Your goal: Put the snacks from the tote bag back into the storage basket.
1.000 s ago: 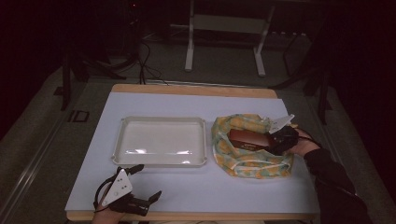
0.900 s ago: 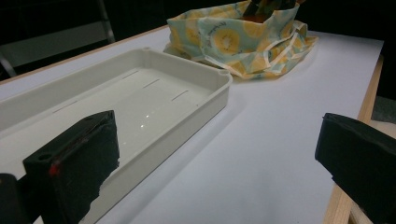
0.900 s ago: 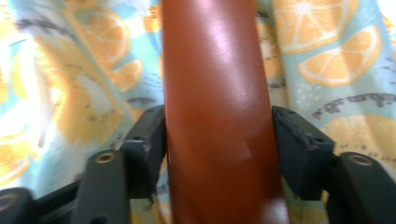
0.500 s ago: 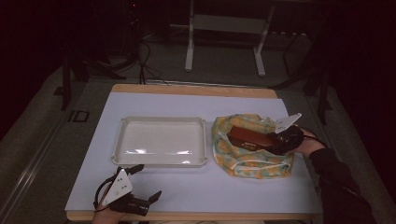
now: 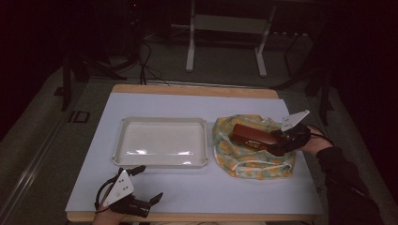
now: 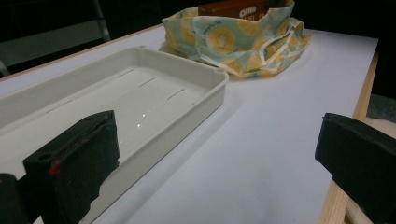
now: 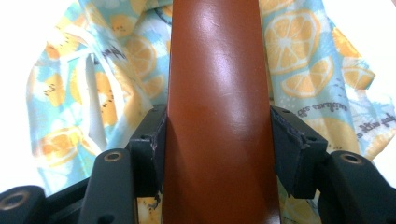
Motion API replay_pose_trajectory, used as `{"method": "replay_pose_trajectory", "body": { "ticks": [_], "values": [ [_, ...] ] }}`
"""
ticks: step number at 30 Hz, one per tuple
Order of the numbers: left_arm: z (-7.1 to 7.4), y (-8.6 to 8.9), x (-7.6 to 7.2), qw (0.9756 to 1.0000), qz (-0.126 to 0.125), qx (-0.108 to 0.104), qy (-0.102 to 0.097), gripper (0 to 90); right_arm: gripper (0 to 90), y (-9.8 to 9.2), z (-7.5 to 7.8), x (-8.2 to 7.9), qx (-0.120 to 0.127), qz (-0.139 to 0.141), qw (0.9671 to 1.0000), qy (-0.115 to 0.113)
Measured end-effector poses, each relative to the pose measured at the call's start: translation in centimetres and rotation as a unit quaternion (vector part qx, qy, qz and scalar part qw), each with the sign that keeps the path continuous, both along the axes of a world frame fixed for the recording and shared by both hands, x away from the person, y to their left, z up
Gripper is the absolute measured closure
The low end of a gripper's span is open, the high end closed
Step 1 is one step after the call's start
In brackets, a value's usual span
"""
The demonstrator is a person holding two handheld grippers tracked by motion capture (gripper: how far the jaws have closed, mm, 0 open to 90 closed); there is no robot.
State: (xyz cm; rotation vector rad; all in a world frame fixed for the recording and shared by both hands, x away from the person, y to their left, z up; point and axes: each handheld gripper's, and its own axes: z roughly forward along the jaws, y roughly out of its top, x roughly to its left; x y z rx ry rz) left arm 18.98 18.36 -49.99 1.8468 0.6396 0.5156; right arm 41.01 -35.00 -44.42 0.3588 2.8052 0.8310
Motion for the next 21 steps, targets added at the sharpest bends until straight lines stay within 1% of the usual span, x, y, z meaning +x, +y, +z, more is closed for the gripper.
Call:
{"method": "replay_pose_trajectory", "body": {
  "ticks": [6,14,15,21],
  "values": [
    [-0.1,-0.1,0.1,1.0,-0.005,-0.001,0.005,0.0,42.8,-0.2,1.2,-0.1,-0.001,-0.006,1.0,-0.005],
    [0.0,-0.2,0.0,0.9999,-0.008,-0.003,0.006,0.0,42.8,-0.1,3.0,-0.4,0.002,-0.005,0.9998,-0.019],
    [0.0,-0.2,0.0,0.9999,-0.008,-0.003,0.006,0.0,42.8,0.0,3.2,-0.4,0.003,-0.005,0.9998,-0.017],
    [0.0,-0.3,0.0,0.9999,-0.007,0.0,0.008,0.0,42.8,0.2,4.6,-0.5,-0.005,-0.001,0.9996,-0.027]
  ]
}}
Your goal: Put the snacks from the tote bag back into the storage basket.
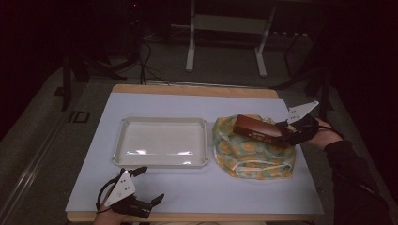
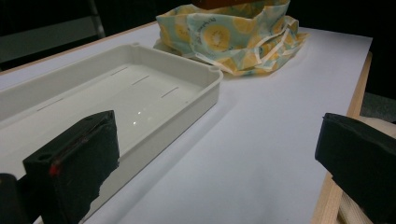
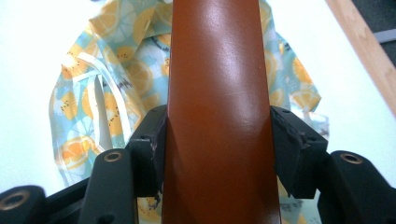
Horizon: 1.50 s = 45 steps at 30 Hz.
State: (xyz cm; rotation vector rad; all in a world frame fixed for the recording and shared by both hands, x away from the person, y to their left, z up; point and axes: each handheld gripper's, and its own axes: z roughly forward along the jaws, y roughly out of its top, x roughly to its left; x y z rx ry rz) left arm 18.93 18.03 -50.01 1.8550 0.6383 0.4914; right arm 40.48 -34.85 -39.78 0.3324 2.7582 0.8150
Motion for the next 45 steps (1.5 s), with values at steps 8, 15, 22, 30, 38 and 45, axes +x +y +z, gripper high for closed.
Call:
{"method": "replay_pose_trajectory", "body": {
  "ticks": [8,15,22,30,38,45],
  "values": [
    [-0.1,-0.1,0.0,1.0,-0.003,0.001,0.004,0.0,42.8,0.8,2.4,-0.1,-0.005,0.009,0.9999,-0.01],
    [0.0,-0.3,-0.2,0.9999,-0.006,-0.001,0.01,0.0,42.8,2.1,4.2,0.1,-0.009,0.02,0.9996,-0.018],
    [0.2,-0.6,-0.8,1.0,-0.004,0.0,0.008,0.0,42.9,4.0,5.3,0.4,-0.013,0.033,0.9991,-0.023],
    [0.2,-1.2,-1.1,0.9997,0.002,0.016,0.019,0.0,42.9,7.0,6.3,0.6,-0.017,0.062,0.9973,-0.034],
    [0.3,-1.3,-1.3,0.9996,0.001,0.014,0.023,0.0,42.9,10.2,6.6,0.8,-0.022,0.088,0.9952,-0.037],
    [0.3,-1.2,-1.3,0.9997,0.0,0.011,0.023,0.0,42.9,12.9,6.3,0.7,-0.014,0.11,0.9931,-0.039]
  ]
}}
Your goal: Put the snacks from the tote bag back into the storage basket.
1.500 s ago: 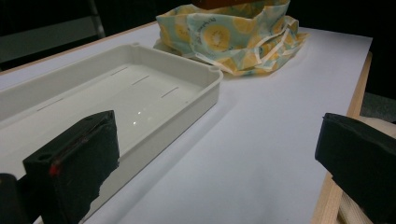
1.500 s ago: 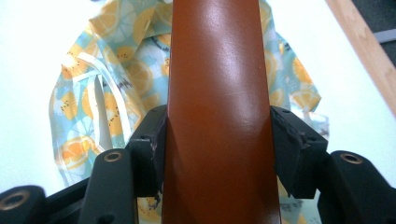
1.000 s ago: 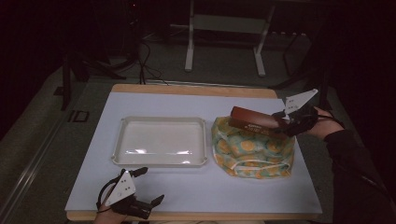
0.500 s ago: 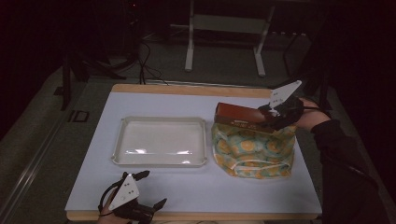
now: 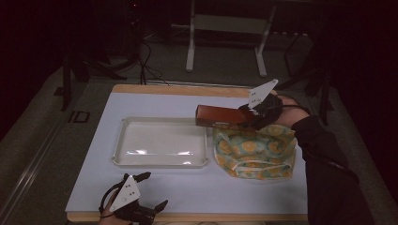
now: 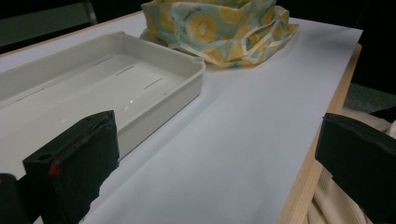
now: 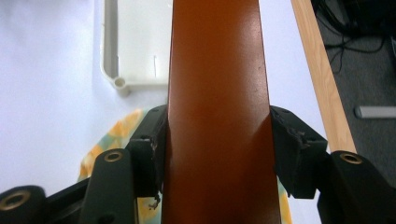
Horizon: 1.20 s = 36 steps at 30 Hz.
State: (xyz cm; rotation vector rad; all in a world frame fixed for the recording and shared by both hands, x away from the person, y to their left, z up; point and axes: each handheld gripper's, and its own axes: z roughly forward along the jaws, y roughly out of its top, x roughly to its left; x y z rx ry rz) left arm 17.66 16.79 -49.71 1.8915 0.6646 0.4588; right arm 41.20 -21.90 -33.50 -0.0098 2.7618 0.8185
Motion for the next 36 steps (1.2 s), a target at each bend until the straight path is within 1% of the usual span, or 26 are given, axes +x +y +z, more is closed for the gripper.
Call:
{"method": "replay_pose_trajectory", "body": {
  "ticks": [2,6,9,13,16,22,23,25,28,29,36],
  "values": [
    [0.0,0.1,0.0,1.0,0.0,-0.003,0.0,0.0,42.9,0.8,-0.1,0.0,0.003,0.008,1.0,0.0],
    [0.0,0.2,0.0,1.0,0.0,-0.001,0.0,0.0,42.8,2.4,-0.5,0.0,0.007,0.025,0.9997,-0.002],
    [0.0,0.2,0.0,1.0,0.002,-0.001,-0.001,0.0,42.9,3.5,-0.9,-0.1,0.008,0.036,0.9993,0.003],
    [0.0,0.3,0.1,1.0,0.003,-0.002,0.001,0.0,42.9,4.9,-1.5,-0.2,0.003,0.052,0.9986,0.008],
    [0.0,0.3,0.1,1.0,0.002,-0.005,0.0,0.0,42.9,5.8,-1.8,-0.3,0.007,0.06,0.9981,0.01],
    [0.0,0.3,0.0,1.0,-0.001,-0.003,-0.002,0.0,42.9,7.8,-2.3,-0.5,0.01,0.073,0.9972,0.013],
    [0.0,0.3,0.0,1.0,-0.001,-0.002,-0.002,0.0,42.9,8.0,-2.4,-0.5,0.012,0.076,0.997,0.008],
    [0.0,0.4,-0.1,1.0,-0.002,-0.002,-0.002,0.0,42.9,8.5,-2.5,-0.6,0.018,0.078,0.9967,0.008],
    [0.0,0.4,-0.1,1.0,-0.005,-0.002,-0.002,0.0,42.9,9.2,-2.8,-0.7,0.016,0.087,0.9961,0.005],
    [0.0,0.3,-0.1,1.0,-0.005,-0.001,-0.002,0.0,42.9,9.5,-3.0,-0.7,0.017,0.086,0.9961,0.008],
    [-0.1,0.3,-0.1,1.0,-0.006,0.001,0.001,0.0,42.9,11.0,-3.9,-0.7,0.028,0.096,0.9949,0.01]
  ]
}}
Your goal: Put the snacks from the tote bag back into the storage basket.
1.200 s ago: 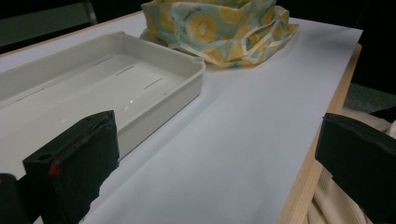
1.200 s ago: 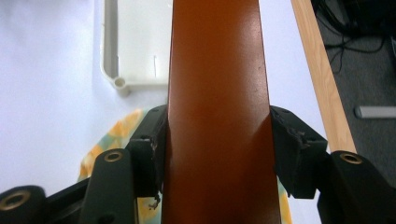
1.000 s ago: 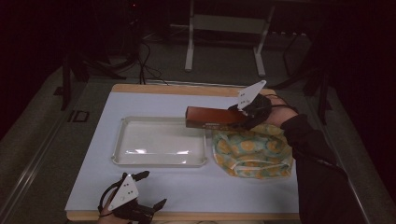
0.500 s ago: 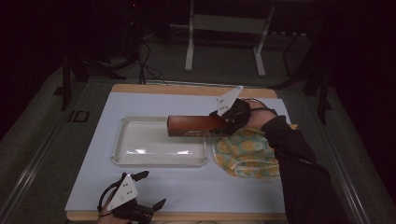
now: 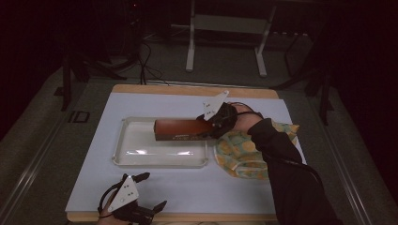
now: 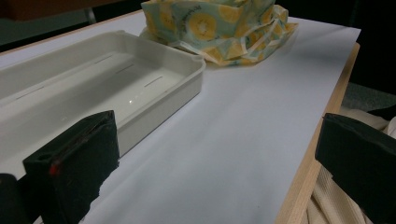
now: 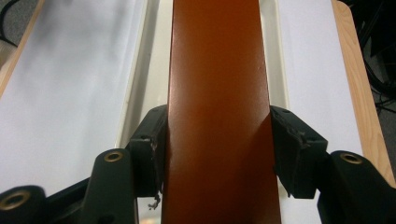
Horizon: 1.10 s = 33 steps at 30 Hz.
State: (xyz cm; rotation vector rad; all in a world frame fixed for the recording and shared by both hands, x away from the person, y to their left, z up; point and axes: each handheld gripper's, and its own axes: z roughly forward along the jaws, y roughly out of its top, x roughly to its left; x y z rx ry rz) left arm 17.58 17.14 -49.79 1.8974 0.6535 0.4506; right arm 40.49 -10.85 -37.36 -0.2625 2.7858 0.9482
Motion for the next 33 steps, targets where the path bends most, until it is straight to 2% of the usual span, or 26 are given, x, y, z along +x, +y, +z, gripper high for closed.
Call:
{"method": "replay_pose_trajectory", "body": {
  "ticks": [5,17,23,33],
  "values": [
    [0.0,0.0,0.0,1.0,0.001,-0.001,-0.001,0.0,42.9,0.8,-0.7,0.1,0.003,0.002,1.0,0.003],
    [-0.1,0.1,0.0,1.0,0.001,-0.002,-0.001,0.0,42.9,2.4,-4.5,0.3,-0.022,-0.004,0.9997,0.011],
    [-0.1,0.2,0.0,1.0,0.001,-0.001,-0.001,0.0,42.9,3.0,-5.9,0.5,-0.013,-0.011,0.9996,0.02],
    [-0.1,0.2,0.1,1.0,0.0,-0.003,0.0,0.0,42.8,3.1,-7.8,0.8,-0.02,-0.02,0.9991,0.032]
  ]
}}
